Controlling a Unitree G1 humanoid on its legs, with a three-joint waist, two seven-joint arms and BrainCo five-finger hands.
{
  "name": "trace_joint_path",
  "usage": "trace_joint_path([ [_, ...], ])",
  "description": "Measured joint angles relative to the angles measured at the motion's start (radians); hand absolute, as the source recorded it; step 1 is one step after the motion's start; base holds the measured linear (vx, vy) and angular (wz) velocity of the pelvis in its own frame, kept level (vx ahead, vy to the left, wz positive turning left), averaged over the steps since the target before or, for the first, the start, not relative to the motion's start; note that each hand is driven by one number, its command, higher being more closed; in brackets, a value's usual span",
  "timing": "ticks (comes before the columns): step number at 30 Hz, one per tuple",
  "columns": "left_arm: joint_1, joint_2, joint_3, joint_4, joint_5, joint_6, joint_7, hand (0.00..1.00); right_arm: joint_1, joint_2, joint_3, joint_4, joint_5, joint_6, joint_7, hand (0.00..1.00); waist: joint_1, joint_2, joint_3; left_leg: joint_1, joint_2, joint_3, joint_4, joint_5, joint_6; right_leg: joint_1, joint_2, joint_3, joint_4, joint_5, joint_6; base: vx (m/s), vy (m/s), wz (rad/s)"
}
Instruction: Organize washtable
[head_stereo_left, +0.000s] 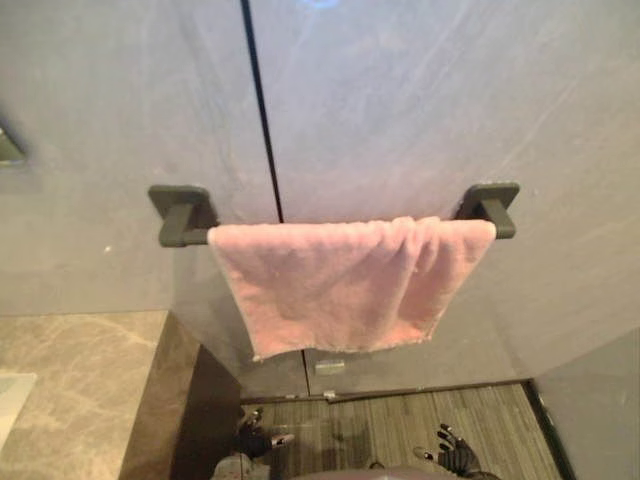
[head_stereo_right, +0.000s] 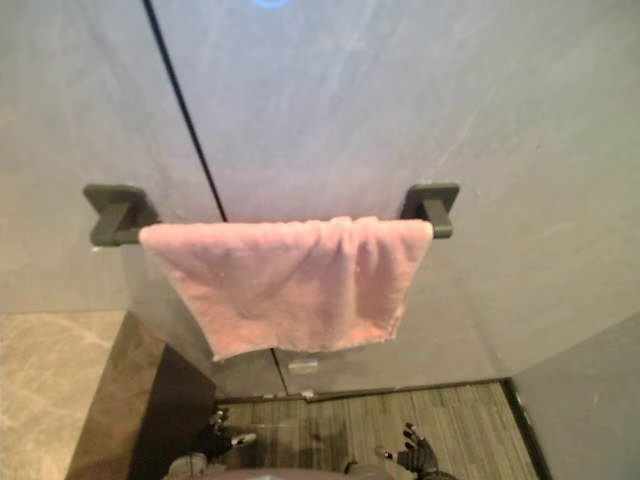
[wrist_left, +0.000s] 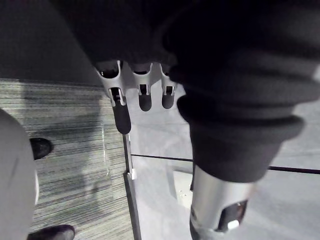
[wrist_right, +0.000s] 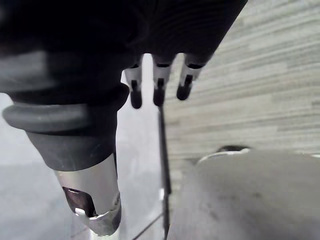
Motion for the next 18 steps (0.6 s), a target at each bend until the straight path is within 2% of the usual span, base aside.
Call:
trace_joint_path([
  [2,-0.021,-0.001,-0.003,0.002,0.001,0.000,0.007,0.00,-0.034,-0.005,0.007,0.007,-0.001,0.000,0.000,0.00,-0.006,0.003,0.017,-0.022,0.000,-0.001,0.016,0.002,0.000,-0.053,0.001,0.021,0.077,-0.007,0.005,-0.06,-0.002,-0.09],
  [3,-0.037,-0.001,-0.005,0.004,0.001,0.000,0.008,0.00,-0.043,-0.008,0.009,0.007,0.000,0.000,0.000,0.00,-0.008,-0.005,0.030,-0.034,-0.004,-0.010,0.030,0.003,0.000,-0.082,0.001,0.055,0.138,-0.024,0.006,-0.06,-0.006,0.20],
  [6,-0.067,0.003,-0.012,0.025,0.008,0.000,0.009,0.00,-0.043,-0.006,0.014,0.007,0.000,-0.001,-0.001,0.00,-0.010,-0.013,0.030,-0.070,0.002,-0.053,0.053,0.007,0.006,-0.111,-0.005,0.099,0.195,-0.045,0.009,-0.07,-0.003,0.48],
  [7,-0.078,0.008,-0.018,0.026,0.016,0.000,0.009,0.00,-0.043,-0.001,0.030,0.008,0.001,-0.001,-0.001,0.00,-0.011,-0.022,0.038,-0.088,-0.005,-0.079,0.060,0.016,0.001,-0.131,-0.020,0.130,0.268,-0.099,-0.002,-0.08,-0.073,0.80],
  [8,-0.080,0.015,-0.018,0.027,0.024,0.000,0.009,0.00,-0.043,-0.001,0.033,0.010,0.001,0.000,-0.001,0.00,-0.010,-0.033,0.038,-0.096,-0.008,-0.096,0.068,0.018,-0.002,-0.139,-0.028,0.143,0.321,-0.127,-0.002,-0.05,-0.119,0.91],
  [10,-0.078,0.041,-0.019,0.032,0.033,0.000,0.012,0.00,-0.038,0.010,0.050,0.027,0.001,0.000,0.000,0.00,-0.006,-0.068,0.016,-0.153,-0.003,-0.158,0.111,0.030,-0.024,-0.138,-0.076,0.194,0.455,-0.178,0.027,-0.04,-0.265,0.85],
  [11,-0.077,0.045,-0.019,0.035,0.033,0.000,0.013,0.00,-0.044,0.015,0.049,0.027,0.001,0.000,0.000,0.00,-0.007,-0.074,0.012,-0.171,-0.001,-0.173,0.127,0.033,-0.030,-0.139,-0.092,0.212,0.465,-0.182,0.033,-0.07,-0.371,0.72],
  [12,-0.082,0.050,-0.016,0.040,0.033,0.002,0.015,0.00,-0.069,0.023,0.048,0.029,0.001,0.000,0.000,0.00,-0.007,-0.093,0.007,-0.218,0.007,-0.186,0.160,0.043,-0.055,-0.146,-0.079,0.251,0.435,-0.195,0.058,-0.09,-0.282,0.37],
  [13,-0.086,0.048,-0.010,0.041,0.033,0.003,0.016,0.00,-0.082,0.019,0.048,0.029,0.001,0.000,0.000,0.00,0.002,-0.078,0.007,-0.231,0.022,-0.184,0.161,0.047,-0.062,-0.152,-0.059,0.254,0.413,-0.195,0.058,-0.16,-0.311,-0.05],
  [14,-0.085,0.033,-0.012,0.042,0.034,0.003,0.017,0.00,-0.105,0.016,0.050,0.026,0.001,-0.002,0.000,0.00,0.026,-0.044,0.006,-0.258,0.060,-0.175,0.159,0.052,-0.071,-0.145,-0.011,0.284,0.347,-0.194,0.058,-0.20,-0.276,-0.39],
  [15,-0.090,0.018,-0.011,0.050,0.033,0.002,0.023,0.00,-0.126,0.008,0.054,0.026,0.002,-0.002,-0.001,0.00,0.038,-0.022,0.012,-0.286,0.090,-0.176,0.170,0.071,-0.089,-0.142,0.013,0.288,0.302,-0.198,0.053,-0.20,-0.256,-0.34],
  [16,-0.100,0.012,-0.012,0.061,0.033,0.001,0.026,0.00,-0.131,0.005,0.064,0.026,0.002,-0.002,-0.001,0.00,0.039,-0.014,0.018,-0.297,0.100,-0.179,0.179,0.080,-0.087,-0.143,0.022,0.282,0.296,-0.202,0.046,-0.22,-0.250,0.08],
  [18,-0.117,-0.007,-0.014,0.071,0.032,-0.003,0.032,0.00,-0.127,-0.010,0.096,0.026,0.002,-0.001,-0.001,0.00,0.031,0.008,0.034,-0.320,0.131,-0.231,0.179,0.126,-0.109,-0.140,0.059,0.226,0.314,-0.217,0.011,-0.27,-0.264,0.61],
])
